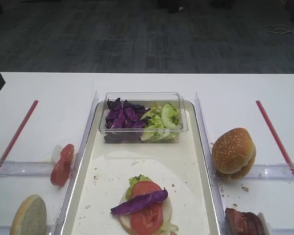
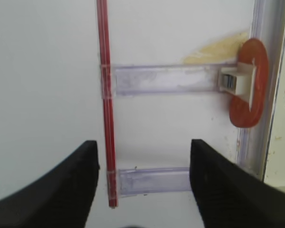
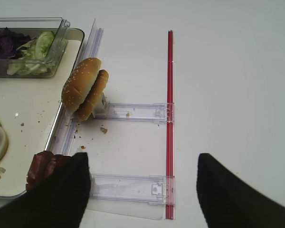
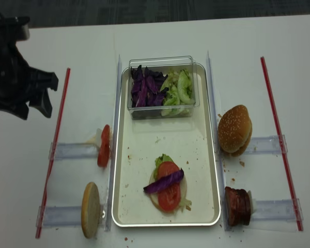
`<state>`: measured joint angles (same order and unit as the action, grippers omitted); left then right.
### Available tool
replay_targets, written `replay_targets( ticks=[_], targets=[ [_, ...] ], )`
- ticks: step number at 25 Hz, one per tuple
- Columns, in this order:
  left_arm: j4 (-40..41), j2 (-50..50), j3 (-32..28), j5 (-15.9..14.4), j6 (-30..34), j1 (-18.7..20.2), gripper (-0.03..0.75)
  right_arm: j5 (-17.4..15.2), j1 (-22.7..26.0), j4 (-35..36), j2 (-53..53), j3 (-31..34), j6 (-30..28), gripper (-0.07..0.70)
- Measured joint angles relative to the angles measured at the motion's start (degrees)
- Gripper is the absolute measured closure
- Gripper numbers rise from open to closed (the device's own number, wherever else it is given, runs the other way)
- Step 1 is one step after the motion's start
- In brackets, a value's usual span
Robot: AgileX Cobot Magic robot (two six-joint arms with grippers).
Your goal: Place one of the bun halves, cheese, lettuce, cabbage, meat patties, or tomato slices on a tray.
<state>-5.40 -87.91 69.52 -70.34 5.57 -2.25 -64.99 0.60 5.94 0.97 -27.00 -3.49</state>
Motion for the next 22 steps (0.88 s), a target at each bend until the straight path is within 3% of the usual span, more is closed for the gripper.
replay_targets(
  ticks=[22],
  targets=[
    [-0.1, 27.4, -30.8, 3.8, 0.4, 0.0, 0.314, 0.0, 0.0, 0.0, 0.0, 0.0, 0.0, 0.144]
  ],
)
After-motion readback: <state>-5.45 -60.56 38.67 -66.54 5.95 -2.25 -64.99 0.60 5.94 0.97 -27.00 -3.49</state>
